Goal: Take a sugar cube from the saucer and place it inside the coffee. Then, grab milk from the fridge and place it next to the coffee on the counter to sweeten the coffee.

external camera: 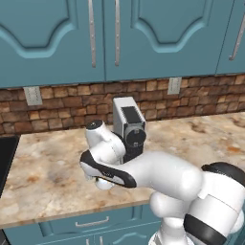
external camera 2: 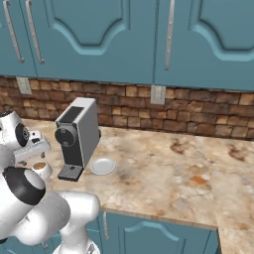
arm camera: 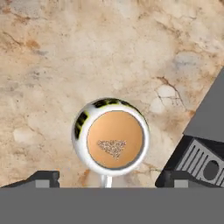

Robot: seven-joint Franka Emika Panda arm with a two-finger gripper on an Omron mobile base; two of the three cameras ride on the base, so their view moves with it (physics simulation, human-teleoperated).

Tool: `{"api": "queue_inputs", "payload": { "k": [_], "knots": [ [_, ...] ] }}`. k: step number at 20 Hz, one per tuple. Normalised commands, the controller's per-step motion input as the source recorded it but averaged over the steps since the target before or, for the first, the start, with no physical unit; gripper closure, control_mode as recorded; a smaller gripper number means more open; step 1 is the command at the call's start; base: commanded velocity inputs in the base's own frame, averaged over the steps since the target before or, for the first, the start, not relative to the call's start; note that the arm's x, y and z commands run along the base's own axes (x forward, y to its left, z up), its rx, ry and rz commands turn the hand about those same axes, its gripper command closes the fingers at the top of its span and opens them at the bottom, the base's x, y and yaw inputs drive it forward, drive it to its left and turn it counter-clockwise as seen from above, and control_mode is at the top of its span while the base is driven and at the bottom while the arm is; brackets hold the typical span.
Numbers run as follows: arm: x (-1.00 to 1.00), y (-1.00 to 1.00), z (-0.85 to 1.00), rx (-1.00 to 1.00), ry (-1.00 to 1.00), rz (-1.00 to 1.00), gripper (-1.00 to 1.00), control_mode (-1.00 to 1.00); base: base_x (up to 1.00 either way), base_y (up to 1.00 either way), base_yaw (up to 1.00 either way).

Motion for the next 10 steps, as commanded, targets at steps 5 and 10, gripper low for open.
{"api": "queue_inputs", "payload": {
  "k": [5, 10],
  "knots": [
    [-0.82, -0.22, 0.55, 0.04, -0.36, -0.13, -1.0, -1.0, 0.0, 0.0, 0.0],
    [-0.53, -0.66, 0.69, 0.2, -0.37, -0.16, -1.0, -1.0, 0.0, 0.0, 0.0]
  ]
}}
